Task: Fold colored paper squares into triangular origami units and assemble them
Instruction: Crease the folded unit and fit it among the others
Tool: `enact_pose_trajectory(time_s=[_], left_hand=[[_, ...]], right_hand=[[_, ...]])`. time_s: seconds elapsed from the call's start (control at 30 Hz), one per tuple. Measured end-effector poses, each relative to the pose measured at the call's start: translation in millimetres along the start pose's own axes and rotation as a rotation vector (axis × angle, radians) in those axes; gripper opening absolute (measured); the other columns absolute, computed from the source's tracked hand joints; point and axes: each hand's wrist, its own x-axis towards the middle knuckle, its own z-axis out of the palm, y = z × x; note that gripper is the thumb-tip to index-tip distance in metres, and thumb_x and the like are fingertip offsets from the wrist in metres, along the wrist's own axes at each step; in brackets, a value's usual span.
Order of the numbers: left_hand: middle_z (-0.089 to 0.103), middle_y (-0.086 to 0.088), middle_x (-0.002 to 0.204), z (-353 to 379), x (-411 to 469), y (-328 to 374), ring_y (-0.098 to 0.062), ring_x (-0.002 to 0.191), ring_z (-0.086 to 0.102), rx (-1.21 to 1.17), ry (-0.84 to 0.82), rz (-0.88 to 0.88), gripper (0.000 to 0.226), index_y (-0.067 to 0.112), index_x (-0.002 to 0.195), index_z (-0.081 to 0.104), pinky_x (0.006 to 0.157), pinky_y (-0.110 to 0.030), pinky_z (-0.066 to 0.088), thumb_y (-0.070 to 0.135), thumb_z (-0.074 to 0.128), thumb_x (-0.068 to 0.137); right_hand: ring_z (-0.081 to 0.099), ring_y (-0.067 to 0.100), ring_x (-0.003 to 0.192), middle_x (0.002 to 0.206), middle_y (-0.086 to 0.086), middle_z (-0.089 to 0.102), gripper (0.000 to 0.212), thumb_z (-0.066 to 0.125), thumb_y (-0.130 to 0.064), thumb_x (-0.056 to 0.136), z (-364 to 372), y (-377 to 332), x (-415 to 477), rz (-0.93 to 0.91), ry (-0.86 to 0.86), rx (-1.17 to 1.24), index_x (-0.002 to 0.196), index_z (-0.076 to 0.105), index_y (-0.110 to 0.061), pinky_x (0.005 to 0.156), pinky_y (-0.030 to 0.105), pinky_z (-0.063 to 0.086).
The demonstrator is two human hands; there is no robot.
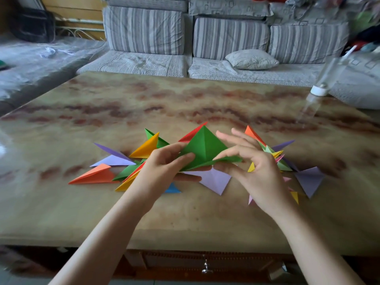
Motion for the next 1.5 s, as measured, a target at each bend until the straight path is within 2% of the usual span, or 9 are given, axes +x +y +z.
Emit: enact_pose_trajectory(time_s=[0.1,0.23,0.37,0.5,0.63,0.77,1.1,1.37,1.5], left_hand=[[0.074,-0.011,0.096,4.2,-3.8,1.5,-0.02,0.088,0.072,0.025,-0.048,0.014,0.025,0.007,0.1,0.067,0.066,-0.026,0.058,0.019,0.046,0.093],[0.074,-0.007,0.094,8.3,-7.1,4.7,-0.018,0.088,0.071,0.001,-0.076,-0.002,0.042,0.012,0.101,0.068,0.065,-0.029,0.058,0.041,0.045,0.083],[0.075,-0.002,0.091,8.6,-7.2,2.7,-0.012,0.085,0.072,0.119,-0.073,0.043,0.025,0.014,0.102,0.066,0.064,-0.022,0.056,0.019,0.064,0.078],[0.076,0.002,0.084,6.9,-6.7,0.4,-0.008,0.077,0.071,0.133,-0.041,0.068,0.026,0.015,0.098,0.066,0.061,-0.017,0.054,-0.004,0.064,0.081],[0.075,0.003,0.082,7.2,-7.1,1.1,-0.007,0.075,0.071,0.147,-0.03,0.08,0.028,0.016,0.097,0.067,0.061,-0.016,0.054,-0.006,0.064,0.081],[0.075,0.003,0.078,8.2,-6.9,0.6,-0.008,0.07,0.071,0.11,0.018,0.072,0.025,0.012,0.094,0.067,0.06,-0.015,0.054,-0.009,0.064,0.079],[0.075,-0.01,0.084,21.8,-11.3,-4.6,-0.019,0.073,0.073,-0.015,0.193,0.038,0.033,0.002,0.098,0.068,0.059,-0.022,0.055,0.001,0.077,0.066],[0.075,-0.005,0.085,24.2,-13.4,-4.5,-0.018,0.073,0.072,0.09,0.284,0.117,0.037,0.022,0.093,0.069,0.059,-0.021,0.056,-0.002,0.079,0.067],[0.075,-0.006,0.075,19.0,-12.4,-0.2,-0.016,0.065,0.072,-0.006,0.271,0.048,0.028,0.008,0.094,0.069,0.058,-0.021,0.056,-0.003,0.075,0.069]], right_hand=[[0.061,-0.001,0.102,0.099,-0.014,0.071,0.01,0.069,-0.031,0.072,-2.3,-3.3,0.2,0.089,0.005,0.195,0.079,0.071,-0.025,0.088,0.014,0.041],[0.065,0.013,0.073,0.076,-0.005,0.07,0.012,0.077,-0.017,0.073,1.8,-3.3,-0.4,0.147,0.11,0.235,0.078,0.067,-0.019,0.071,0.025,0.05],[0.064,0.017,0.075,0.081,0.001,0.068,0.026,0.079,-0.01,0.071,4.5,-4.4,0.2,0.196,0.144,0.289,0.086,0.061,-0.023,0.067,0.035,0.053],[0.064,0.014,0.067,0.081,0.005,0.069,0.028,0.077,-0.009,0.073,3.7,-6.5,0.1,0.246,0.133,0.342,0.096,0.064,-0.019,0.057,0.033,0.052],[0.064,0.015,0.062,0.076,0.0,0.071,0.017,0.076,-0.006,0.074,3.3,-7.8,0.6,0.27,0.128,0.382,0.084,0.068,-0.017,0.045,0.022,0.044],[0.062,0.021,0.061,0.074,0.011,0.068,0.015,0.076,-0.005,0.073,3.6,-8.6,0.6,0.304,0.159,0.412,0.078,0.067,-0.015,0.043,0.021,0.041],[0.067,0.017,0.059,0.07,0.002,0.072,0.011,0.073,-0.004,0.075,5.5,-12.3,0.5,0.324,0.194,0.506,0.078,0.067,-0.012,0.05,0.021,0.046],[0.07,0.032,0.075,0.08,0.012,0.073,0.032,0.081,-0.016,0.061,-0.3,-10.8,-1.2,0.347,0.008,0.391,0.089,0.068,-0.005,0.066,0.036,0.054],[0.07,0.028,0.064,0.076,0.014,0.073,0.024,0.077,0.002,0.067,-2.6,-13.7,0.1,0.327,-0.034,0.431,0.088,0.065,-0.002,0.063,0.029,0.057]])
